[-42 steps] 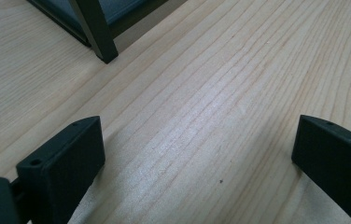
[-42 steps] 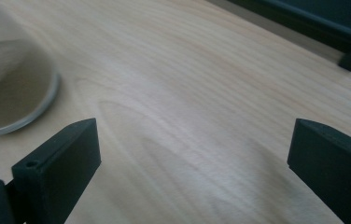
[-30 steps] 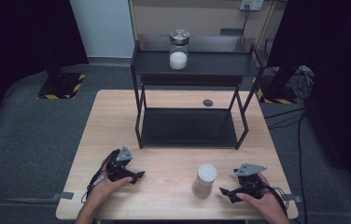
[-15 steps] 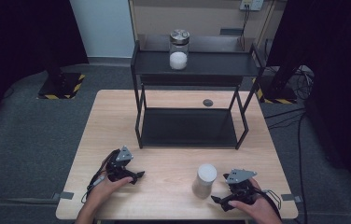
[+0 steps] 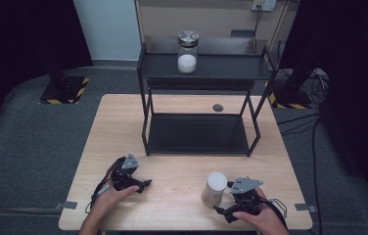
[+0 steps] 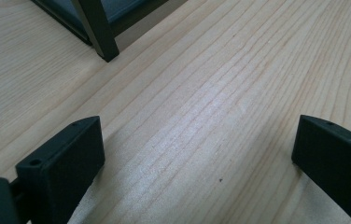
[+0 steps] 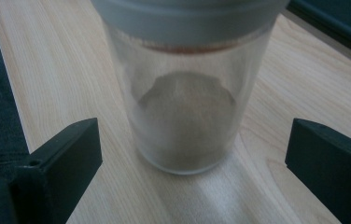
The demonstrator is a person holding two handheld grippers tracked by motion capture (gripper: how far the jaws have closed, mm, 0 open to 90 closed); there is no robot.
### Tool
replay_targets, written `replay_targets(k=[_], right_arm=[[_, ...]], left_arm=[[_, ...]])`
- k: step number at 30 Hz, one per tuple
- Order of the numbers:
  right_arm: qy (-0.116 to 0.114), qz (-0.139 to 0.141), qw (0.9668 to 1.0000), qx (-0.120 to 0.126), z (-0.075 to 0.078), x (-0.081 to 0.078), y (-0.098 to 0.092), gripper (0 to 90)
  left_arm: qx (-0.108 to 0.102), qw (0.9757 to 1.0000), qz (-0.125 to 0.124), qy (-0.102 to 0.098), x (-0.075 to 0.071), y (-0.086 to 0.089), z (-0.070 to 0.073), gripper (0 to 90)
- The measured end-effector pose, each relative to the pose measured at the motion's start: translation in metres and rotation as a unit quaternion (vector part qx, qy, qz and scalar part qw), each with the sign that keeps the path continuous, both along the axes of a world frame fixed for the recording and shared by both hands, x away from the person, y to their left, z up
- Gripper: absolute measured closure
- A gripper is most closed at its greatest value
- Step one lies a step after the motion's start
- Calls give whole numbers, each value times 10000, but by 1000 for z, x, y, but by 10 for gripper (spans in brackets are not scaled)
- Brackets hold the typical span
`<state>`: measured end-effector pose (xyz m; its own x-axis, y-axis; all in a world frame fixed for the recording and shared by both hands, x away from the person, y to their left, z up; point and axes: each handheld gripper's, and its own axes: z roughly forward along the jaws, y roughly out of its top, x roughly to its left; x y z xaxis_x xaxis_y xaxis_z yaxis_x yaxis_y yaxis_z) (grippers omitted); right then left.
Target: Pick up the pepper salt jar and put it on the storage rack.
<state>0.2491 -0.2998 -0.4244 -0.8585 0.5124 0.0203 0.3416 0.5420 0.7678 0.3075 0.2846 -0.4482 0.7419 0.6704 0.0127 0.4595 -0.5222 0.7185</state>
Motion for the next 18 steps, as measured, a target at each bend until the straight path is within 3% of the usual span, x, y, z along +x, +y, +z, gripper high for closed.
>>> replay_targets(k=[12, 18], right_arm=[[-51, 16, 9995, 309, 2, 1, 3, 66], [-154, 31, 9994, 316, 3, 1, 9, 116]], left_arm=[[-1, 10000, 1, 3, 0, 0, 0, 12], [-1, 10000, 4, 2, 0, 0, 0, 12]])
